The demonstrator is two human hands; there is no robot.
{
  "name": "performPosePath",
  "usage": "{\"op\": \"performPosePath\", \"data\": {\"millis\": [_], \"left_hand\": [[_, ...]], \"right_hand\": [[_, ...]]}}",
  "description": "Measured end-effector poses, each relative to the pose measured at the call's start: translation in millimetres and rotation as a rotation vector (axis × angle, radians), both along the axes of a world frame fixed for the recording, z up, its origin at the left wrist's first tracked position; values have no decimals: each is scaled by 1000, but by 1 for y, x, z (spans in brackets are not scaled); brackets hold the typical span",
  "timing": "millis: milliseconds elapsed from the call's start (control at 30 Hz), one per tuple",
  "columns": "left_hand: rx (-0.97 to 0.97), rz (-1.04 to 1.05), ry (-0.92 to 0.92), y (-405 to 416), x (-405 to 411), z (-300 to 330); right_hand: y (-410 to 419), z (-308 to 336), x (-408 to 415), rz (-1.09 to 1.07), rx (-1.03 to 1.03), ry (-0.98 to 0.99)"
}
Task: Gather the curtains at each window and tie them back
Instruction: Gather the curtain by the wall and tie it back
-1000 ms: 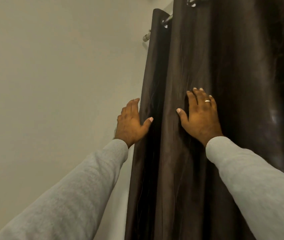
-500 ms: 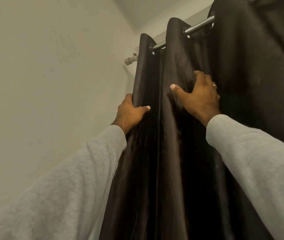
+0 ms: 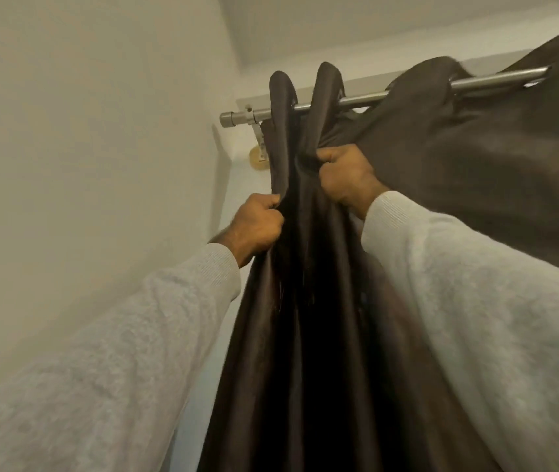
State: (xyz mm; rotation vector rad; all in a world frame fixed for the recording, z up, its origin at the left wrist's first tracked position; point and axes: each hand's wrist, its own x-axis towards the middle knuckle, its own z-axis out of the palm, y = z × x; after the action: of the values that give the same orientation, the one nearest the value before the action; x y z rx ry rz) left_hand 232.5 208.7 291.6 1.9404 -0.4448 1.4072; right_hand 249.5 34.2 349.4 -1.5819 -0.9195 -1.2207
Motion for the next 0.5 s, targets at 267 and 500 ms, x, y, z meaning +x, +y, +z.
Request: {"op": "performPosePath", "data": {"millis": [267,500], "left_hand": [[30,-173,0,-6,-5,25],[-115,-278,-139,-8,-14,48]], "right_hand": [[-57,14,-16,-209,89,-104],[-123,6,20,-730,364,54]]}}
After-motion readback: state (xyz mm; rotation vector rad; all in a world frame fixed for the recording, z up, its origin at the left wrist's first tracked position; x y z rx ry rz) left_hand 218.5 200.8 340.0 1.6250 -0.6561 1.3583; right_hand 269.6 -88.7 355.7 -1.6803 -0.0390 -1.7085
